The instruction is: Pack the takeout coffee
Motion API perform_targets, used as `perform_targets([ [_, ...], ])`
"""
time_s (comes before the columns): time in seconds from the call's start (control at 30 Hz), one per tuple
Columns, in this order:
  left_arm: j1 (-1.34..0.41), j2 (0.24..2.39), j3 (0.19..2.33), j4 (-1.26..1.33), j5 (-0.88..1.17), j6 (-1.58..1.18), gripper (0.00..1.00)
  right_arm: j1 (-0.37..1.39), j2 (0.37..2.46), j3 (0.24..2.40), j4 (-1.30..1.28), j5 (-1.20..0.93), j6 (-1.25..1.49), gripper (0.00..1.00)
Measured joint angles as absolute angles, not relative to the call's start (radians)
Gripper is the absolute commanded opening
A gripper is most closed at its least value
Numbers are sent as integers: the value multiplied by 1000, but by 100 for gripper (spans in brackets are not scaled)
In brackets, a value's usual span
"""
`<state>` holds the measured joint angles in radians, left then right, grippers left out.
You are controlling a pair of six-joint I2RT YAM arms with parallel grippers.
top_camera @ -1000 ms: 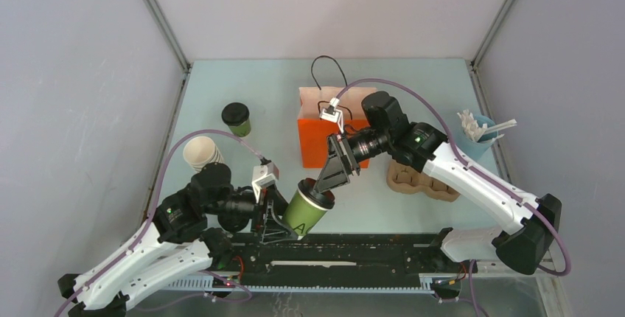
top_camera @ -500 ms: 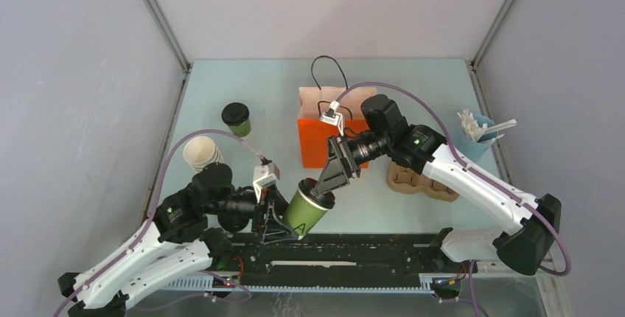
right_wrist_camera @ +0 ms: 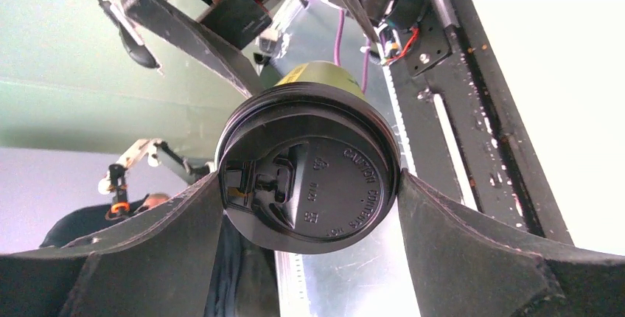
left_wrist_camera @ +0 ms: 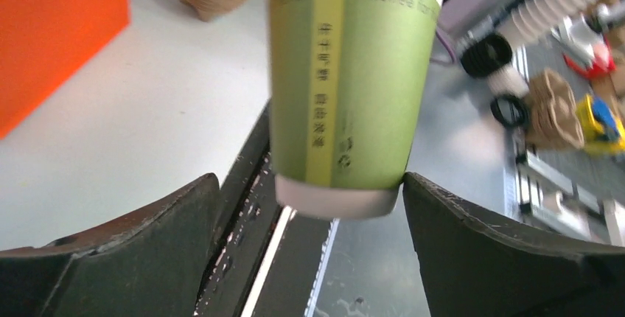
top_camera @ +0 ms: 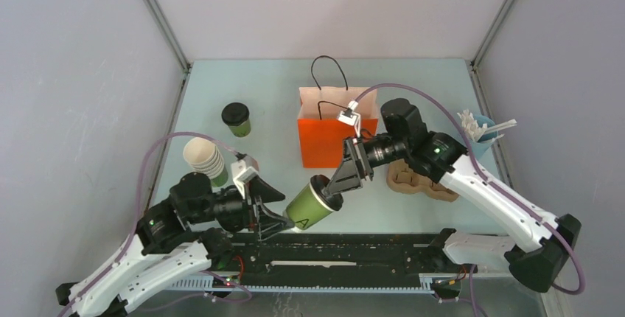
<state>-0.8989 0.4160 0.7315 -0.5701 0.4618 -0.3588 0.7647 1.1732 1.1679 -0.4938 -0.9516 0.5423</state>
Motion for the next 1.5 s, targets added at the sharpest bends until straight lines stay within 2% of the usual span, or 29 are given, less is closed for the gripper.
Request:
perform_targets([
  [0.13,-899,368,789,-594,259,-479,99,712,1089,1147,-526,-911,532,76],
  [0.33,-898,379,912,-591,-77,-677,100,624,894,1129,-612,-743,450,74],
  [0.5,-831,655,1181,-655,-332,-669,89,616,778,1128,-656,-555,353,73],
  [0.6,-727,897,1402,-683,-337,-646,80,605,719,1128,-665,-453,319,70],
  [0.73,-633,1197,1665,-744,-300,-623,75,598,642,1172,-681,-337,283,66],
  [0.97,-619,1505,1837,-873,-212,-613,64,597,625,1418,-752,-82,173,65],
  [1.07,-619,1595,1891,-926,-196,-629,60,597,646,1484,-816,14,122,65],
  [1.33,-619,1669,1899,-1032,-218,-640,59,597,694,1495,-916,131,66,65],
  [1.5,-607,1701,1908,-1036,-226,-639,49,597,706,1485,-926,132,52,65],
])
